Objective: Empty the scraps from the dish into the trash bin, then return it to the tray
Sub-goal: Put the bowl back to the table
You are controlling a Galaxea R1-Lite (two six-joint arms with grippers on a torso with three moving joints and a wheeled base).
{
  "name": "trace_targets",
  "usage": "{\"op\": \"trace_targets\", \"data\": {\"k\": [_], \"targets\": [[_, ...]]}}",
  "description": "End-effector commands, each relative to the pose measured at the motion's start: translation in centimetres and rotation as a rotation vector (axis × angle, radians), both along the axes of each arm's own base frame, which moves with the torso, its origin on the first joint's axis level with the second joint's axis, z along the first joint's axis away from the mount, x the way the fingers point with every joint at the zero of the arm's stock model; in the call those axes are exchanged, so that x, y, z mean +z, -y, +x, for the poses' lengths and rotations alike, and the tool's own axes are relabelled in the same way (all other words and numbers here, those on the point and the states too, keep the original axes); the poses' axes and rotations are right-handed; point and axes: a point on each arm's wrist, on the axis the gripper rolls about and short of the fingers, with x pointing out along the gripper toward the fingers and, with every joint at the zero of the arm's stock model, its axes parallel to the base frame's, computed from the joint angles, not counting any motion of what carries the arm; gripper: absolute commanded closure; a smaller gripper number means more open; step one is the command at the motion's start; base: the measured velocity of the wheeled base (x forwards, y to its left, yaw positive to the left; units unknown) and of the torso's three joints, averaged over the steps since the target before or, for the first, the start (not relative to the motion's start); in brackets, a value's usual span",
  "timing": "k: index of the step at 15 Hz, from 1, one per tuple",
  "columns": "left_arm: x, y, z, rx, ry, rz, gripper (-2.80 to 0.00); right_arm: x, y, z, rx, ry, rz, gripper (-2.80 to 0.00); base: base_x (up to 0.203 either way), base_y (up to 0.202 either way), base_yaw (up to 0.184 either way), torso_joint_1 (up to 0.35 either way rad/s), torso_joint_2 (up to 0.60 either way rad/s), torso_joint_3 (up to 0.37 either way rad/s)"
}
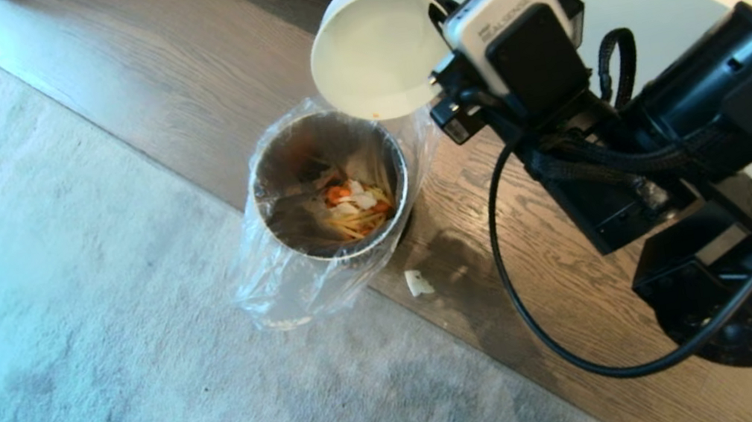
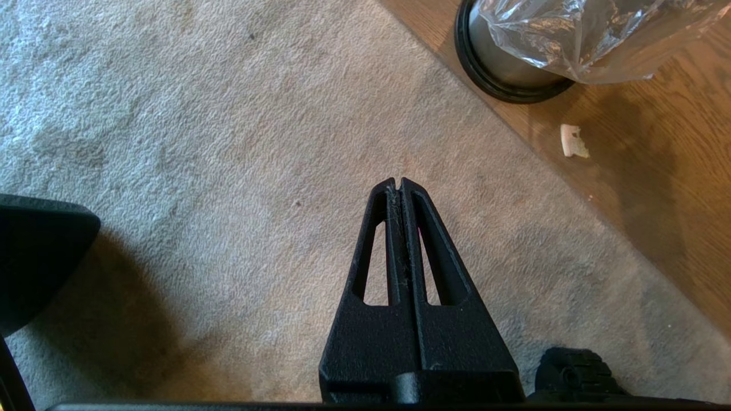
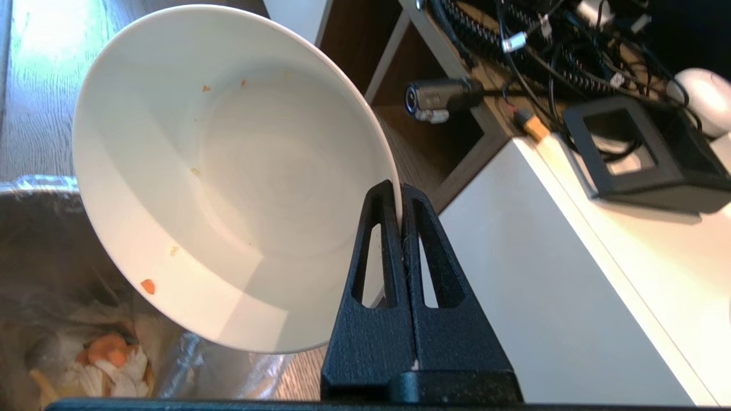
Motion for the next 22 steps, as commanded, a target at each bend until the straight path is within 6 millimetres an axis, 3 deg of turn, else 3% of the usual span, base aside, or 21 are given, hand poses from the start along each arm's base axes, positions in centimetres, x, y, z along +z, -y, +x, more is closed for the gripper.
{"op": "trace_targets", "data": {"k": [1, 10, 19, 22], "targets": [[0.0, 0.0, 0.0, 0.0, 0.001, -0.001, 0.0, 0.6, 1.8, -0.3, -0.012, -0.017, 0.017, 0.0, 0.0, 0.0, 0.0, 0.0, 0.0, 0.0], [0.0, 0.0, 0.0, 0.0, 0.001, -0.001, 0.0, 0.7, 5.7, -2.7, 0.035, -0.231, -0.007, 0.0, 0.0, 0.0, 0.0, 0.0, 0.0, 0.0], [0.0, 0.0, 0.0, 0.0, 0.001, -0.001, 0.0, 0.1, 11.4, -3.0, -0.103, -0.348, -0.001, 0.0, 0.0, 0.0, 0.0, 0.0, 0.0, 0.0], [0.0, 0.0, 0.0, 0.0, 0.001, -0.001, 0.0, -1.1, 12.7, -3.8, -0.129, -0.383, -0.004, 0.0, 0.0, 0.0, 0.0, 0.0, 0.0, 0.0]]}}
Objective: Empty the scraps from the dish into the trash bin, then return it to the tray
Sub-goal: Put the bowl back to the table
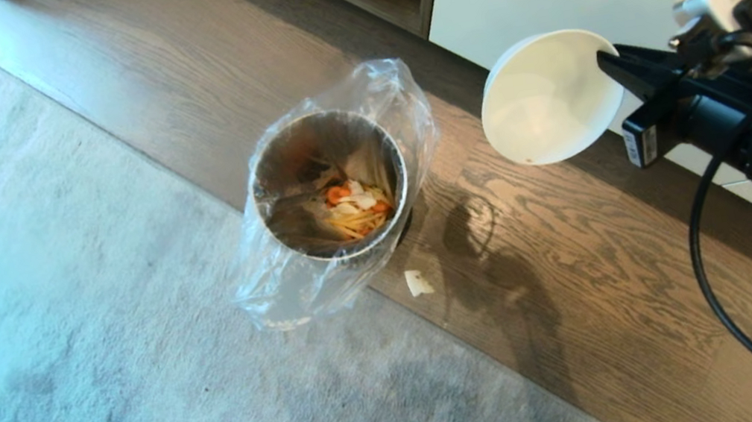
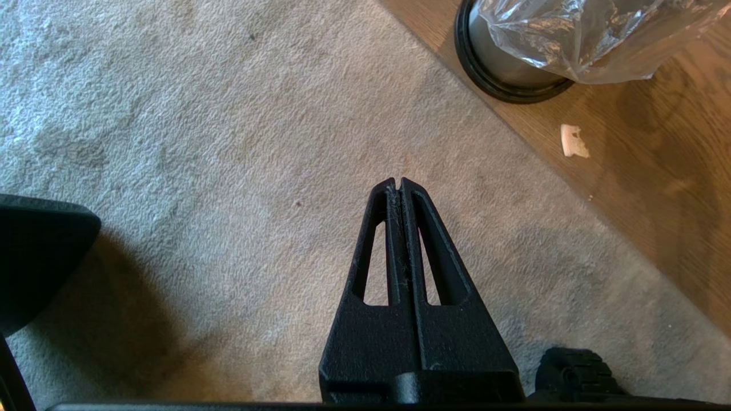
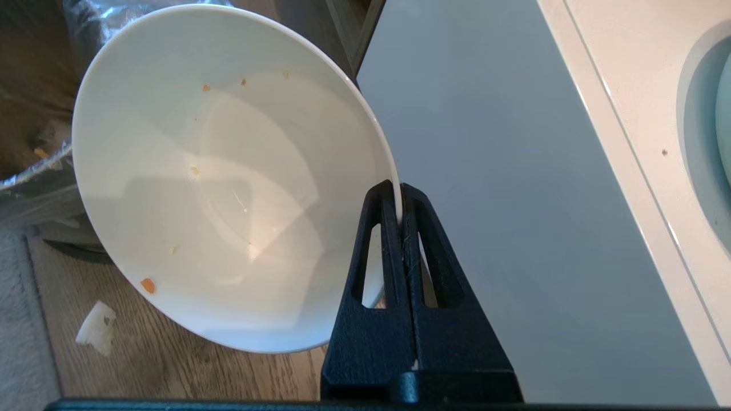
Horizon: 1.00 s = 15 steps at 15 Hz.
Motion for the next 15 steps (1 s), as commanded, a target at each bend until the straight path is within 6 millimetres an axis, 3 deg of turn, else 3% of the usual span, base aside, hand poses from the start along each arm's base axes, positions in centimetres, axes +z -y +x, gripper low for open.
{"op": "trace_targets", "data": {"k": [1, 11, 15], "targets": [[0.0, 0.0, 0.0, 0.001, 0.001, -0.001, 0.0, -0.8, 1.4, -1.5, -0.017, -0.015, -0.001, 0.0, 0.0, 0.0, 0.0, 0.0, 0.0, 0.0], [0.0, 0.0, 0.0, 0.001, 0.001, -0.001, 0.0, -7.3, 10.3, -10.0, -0.208, -0.213, 0.172, 0.0, 0.0, 0.0, 0.0, 0.0, 0.0, 0.0], [0.0, 0.0, 0.0, 0.001, 0.001, -0.001, 0.0, -10.4, 11.9, -13.8, -0.178, -0.292, 0.227, 0.0, 0.0, 0.0, 0.0, 0.0, 0.0, 0.0]]}}
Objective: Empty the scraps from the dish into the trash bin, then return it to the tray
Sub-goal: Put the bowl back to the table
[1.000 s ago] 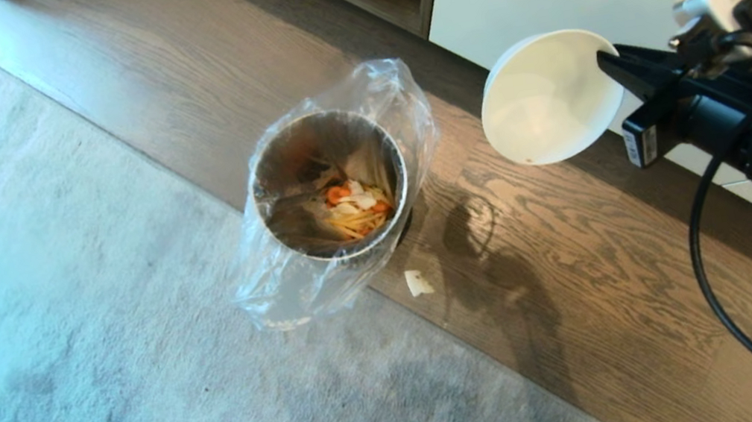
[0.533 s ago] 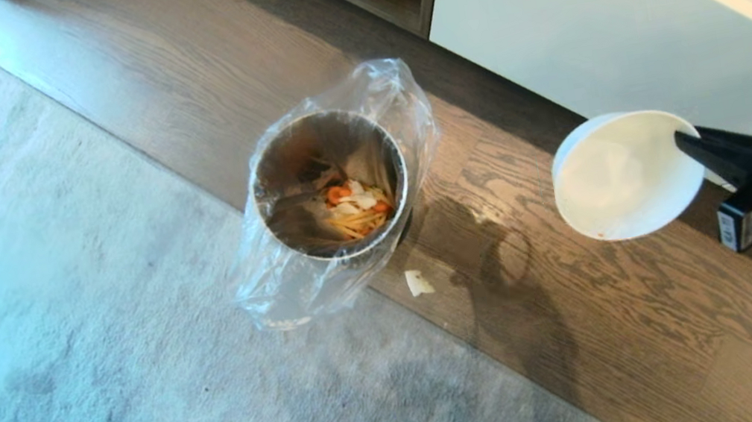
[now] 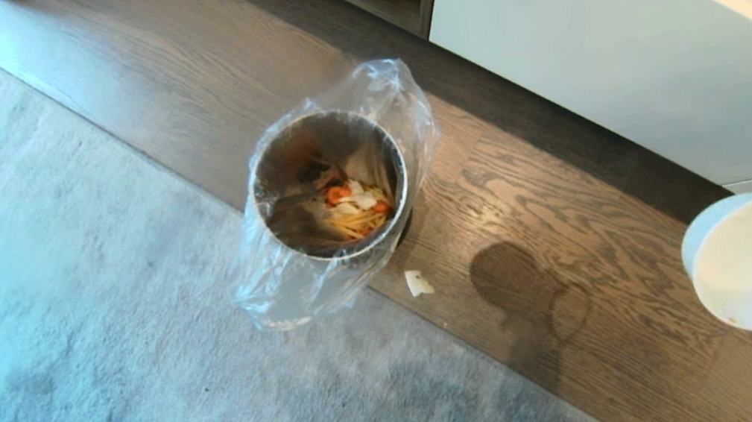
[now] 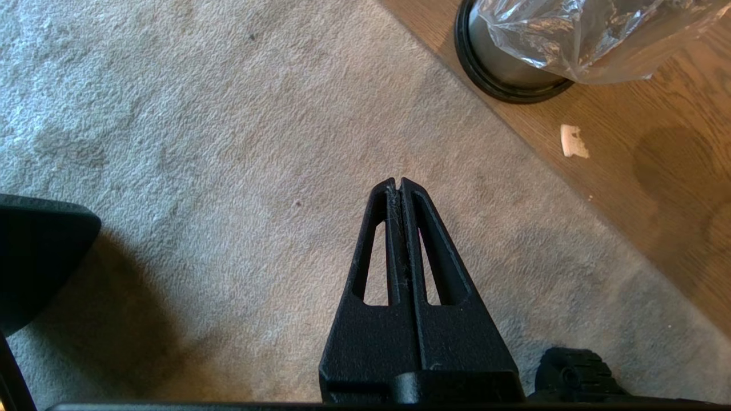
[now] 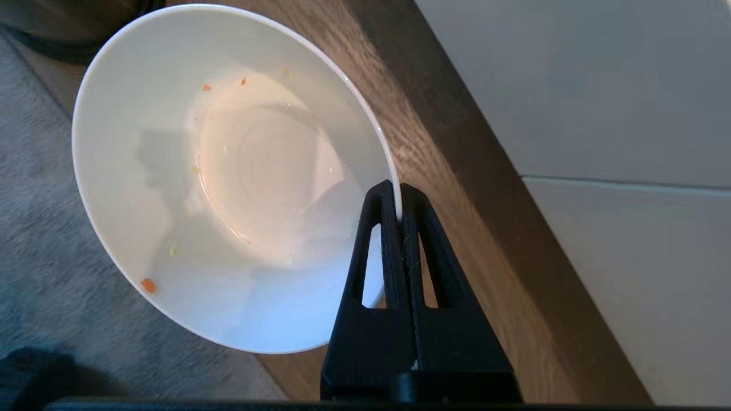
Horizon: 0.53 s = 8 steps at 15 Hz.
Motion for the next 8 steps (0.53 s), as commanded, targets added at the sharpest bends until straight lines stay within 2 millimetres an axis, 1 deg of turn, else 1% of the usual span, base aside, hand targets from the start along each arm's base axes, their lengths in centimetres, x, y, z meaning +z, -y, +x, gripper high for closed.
{"op": "trace_targets", "data": {"k": [1, 3, 7, 8], "targets": [[0.0, 0.0, 0.0, 0.0, 0.001, -0.001, 0.0, -1.6, 0.5, -3.2, 0.017, 0.048, 0.026, 0.0, 0.0, 0.0, 0.0, 0.0, 0.0, 0.0], [0.0, 0.0, 0.0, 0.0, 0.001, -0.001, 0.0, -3.6, 0.5, -4.7, 0.024, 0.023, 0.054, 0.0, 0.0, 0.0, 0.0, 0.0, 0.0, 0.0], [0.0, 0.0, 0.0, 0.0, 0.001, -0.001, 0.0, -6.3, 0.3, -7.6, 0.026, 0.003, 0.088, 0.0, 0.0, 0.0, 0.0, 0.0, 0.0, 0.0], [0.0, 0.0, 0.0, 0.0, 0.001, -0.001, 0.0, -6.9, 0.3, -8.0, 0.024, -0.014, 0.092, 0.0, 0.0, 0.0, 0.0, 0.0, 0.0, 0.0]]}}
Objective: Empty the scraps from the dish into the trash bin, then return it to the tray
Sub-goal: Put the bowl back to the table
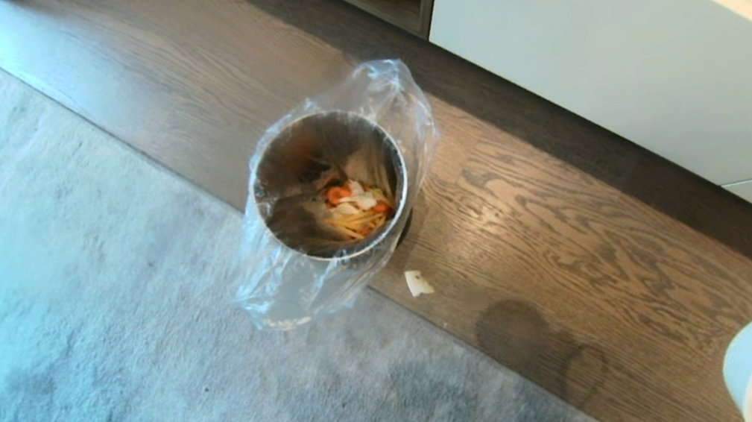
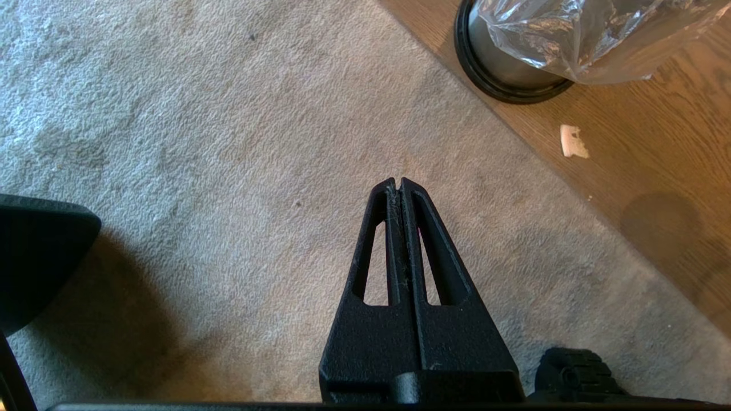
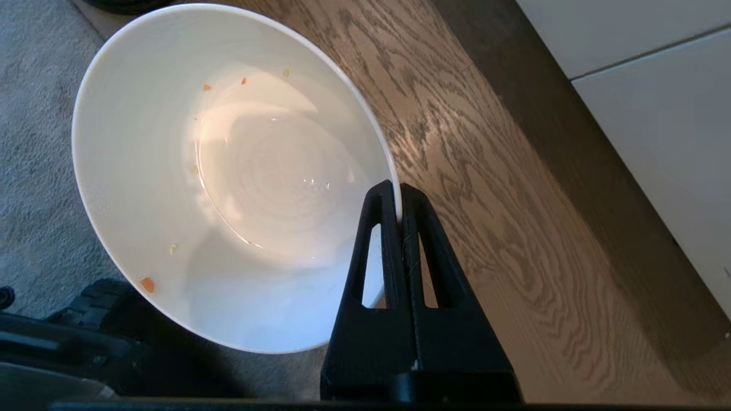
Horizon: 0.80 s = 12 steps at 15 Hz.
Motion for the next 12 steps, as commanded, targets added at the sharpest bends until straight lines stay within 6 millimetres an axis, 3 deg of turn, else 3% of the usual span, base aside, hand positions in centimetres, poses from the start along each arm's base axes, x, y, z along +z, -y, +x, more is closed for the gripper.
{"op": "trace_targets", "data": {"k": [1, 5, 12], "targets": [[0.0, 0.0, 0.0, 0.001, 0.001, -0.001, 0.0, -1.3, -0.1, -1.4, -0.002, 0.002, 0.0, 0.0, 0.0, 0.0, 0.0, 0.0, 0.0, 0.0], [0.0, 0.0, 0.0, 0.001, 0.001, -0.001, 0.0, -2.3, -0.1, -1.8, 0.029, -0.057, 0.015, 0.0, 0.0, 0.0, 0.0, 0.0, 0.0, 0.0], [0.0, 0.0, 0.0, 0.001, 0.001, -0.001, 0.0, -3.9, 0.1, -3.9, -0.058, 0.048, 0.06, 0.0, 0.0, 0.0, 0.0, 0.0, 0.0, 0.0]]}}
